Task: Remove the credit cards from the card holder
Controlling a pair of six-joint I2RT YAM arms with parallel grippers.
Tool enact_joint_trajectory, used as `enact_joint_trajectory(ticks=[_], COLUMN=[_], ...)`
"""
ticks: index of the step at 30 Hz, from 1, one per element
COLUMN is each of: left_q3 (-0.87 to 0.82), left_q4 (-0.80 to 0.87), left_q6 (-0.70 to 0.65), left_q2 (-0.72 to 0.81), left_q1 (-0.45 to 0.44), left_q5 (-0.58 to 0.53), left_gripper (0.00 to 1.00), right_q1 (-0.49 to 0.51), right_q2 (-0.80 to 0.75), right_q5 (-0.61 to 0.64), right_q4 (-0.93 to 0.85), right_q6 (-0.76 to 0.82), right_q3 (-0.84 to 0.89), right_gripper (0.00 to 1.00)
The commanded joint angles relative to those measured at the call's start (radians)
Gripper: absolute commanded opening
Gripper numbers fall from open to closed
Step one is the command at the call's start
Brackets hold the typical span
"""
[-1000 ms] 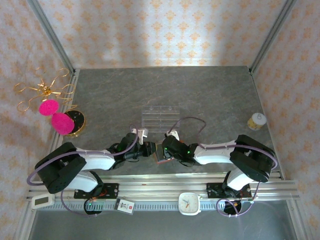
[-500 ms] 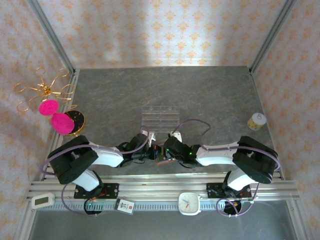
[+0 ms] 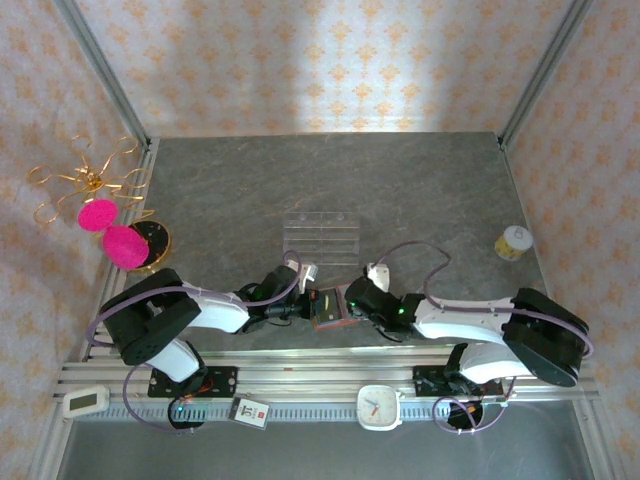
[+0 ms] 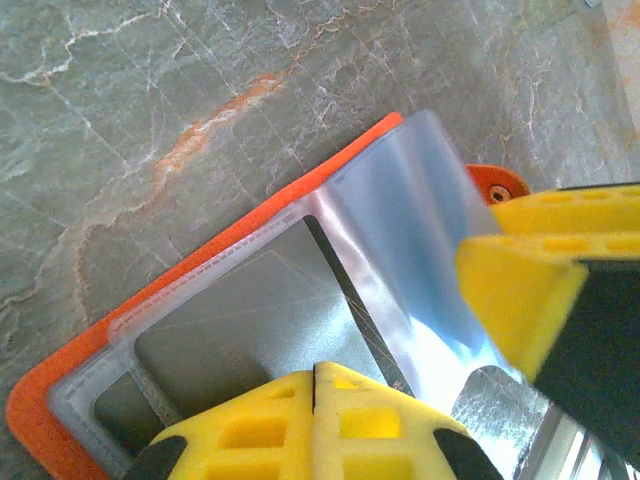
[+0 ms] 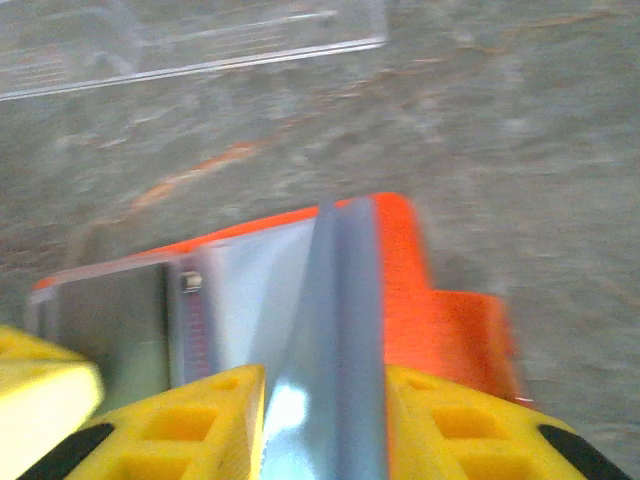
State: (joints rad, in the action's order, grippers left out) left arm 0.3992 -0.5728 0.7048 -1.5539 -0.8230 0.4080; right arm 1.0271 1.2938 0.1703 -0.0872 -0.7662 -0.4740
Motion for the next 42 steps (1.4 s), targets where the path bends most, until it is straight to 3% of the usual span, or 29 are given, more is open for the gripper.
enact_joint_trajectory(ticks=[1,12,21,26,29,34,42], left_q3=[-0.037,0.019,0.027,0.032,0.031,0.026,0.013], left_q4=[0.12,0.141,0.128,0.136,0.138,0.133,0.135], left_q6=[-0.025,-0.056,-0.066,-0.071,-0.068,-0.065,-0.074], left_q2=[-0.036,0.011,-0.024,-0.015,-0.009,-0.006,-0.011], left_q1=[-0.003,-0.008,-0.008,-0.008,-0.007,-0.007,-0.006], left_q5=[-0.012,-0.01,0.003,0.007,0.005,0.002,-0.007], left_gripper=[0.0,0.0,0.0,0.0,0.0,0.0,0.0], right_q1=[-0.039,-0.071,-0.108,-0.109,-0.108,-0.11,-0.215], right_q2=[-0.024,0.0,-0.26,-0.339,-0.248,-0.05,0.102], right_q5=[0.068,0.017,-0.009,-0.212,-0.366,-0.516,-0.451], right_q4=[-0.109,-0.041,-0.119,-0.042,0.031,0.217,0.29], right_q6=[-0.025,0.016,0.136,0.222,0.213,0.142,0.054], right_q3=[0.055,0.047,-0.014,-0.068,-0.106,-0.064,0.11], right_gripper=[0.34,0.32,0.29,0.24,0.14,0.08,0.0])
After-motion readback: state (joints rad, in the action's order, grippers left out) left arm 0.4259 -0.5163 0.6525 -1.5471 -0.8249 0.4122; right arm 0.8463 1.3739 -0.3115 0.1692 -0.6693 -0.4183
